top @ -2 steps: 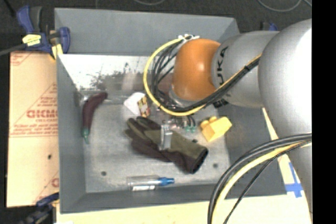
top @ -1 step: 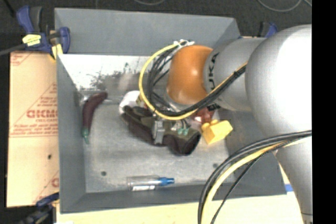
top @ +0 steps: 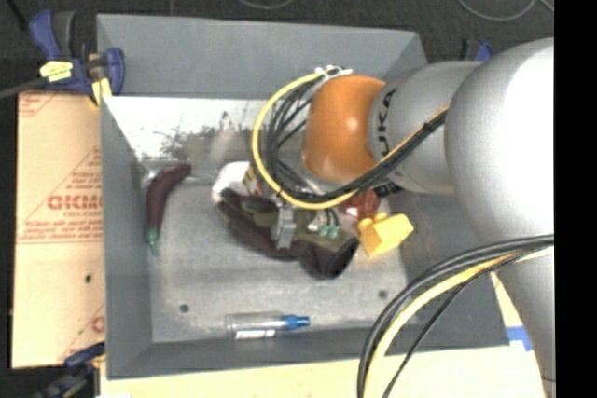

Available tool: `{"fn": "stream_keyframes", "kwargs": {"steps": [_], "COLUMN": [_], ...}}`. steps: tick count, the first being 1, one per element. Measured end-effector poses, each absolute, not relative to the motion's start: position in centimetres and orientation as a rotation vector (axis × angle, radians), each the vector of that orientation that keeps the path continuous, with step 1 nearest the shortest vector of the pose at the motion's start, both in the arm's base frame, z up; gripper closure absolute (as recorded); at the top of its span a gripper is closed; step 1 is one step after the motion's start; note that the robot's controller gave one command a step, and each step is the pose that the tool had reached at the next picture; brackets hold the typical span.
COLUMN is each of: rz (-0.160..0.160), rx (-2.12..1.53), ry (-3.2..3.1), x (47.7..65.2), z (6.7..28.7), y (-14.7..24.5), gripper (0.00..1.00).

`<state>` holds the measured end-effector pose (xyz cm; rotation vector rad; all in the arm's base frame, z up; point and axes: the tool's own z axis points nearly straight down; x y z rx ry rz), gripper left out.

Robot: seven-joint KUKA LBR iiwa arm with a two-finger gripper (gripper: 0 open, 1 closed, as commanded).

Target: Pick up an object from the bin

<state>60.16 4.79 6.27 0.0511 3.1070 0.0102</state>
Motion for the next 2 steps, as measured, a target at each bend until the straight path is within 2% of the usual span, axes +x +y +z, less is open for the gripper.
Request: {"fn": "stream_keyframes", "kwargs": {"steps": [2], "rz": [0.004], "rx": [0.13], "ry": [3.115], "x": [59.64], "z": [8.13], "y": [4.15], "gripper": [1.0]}}
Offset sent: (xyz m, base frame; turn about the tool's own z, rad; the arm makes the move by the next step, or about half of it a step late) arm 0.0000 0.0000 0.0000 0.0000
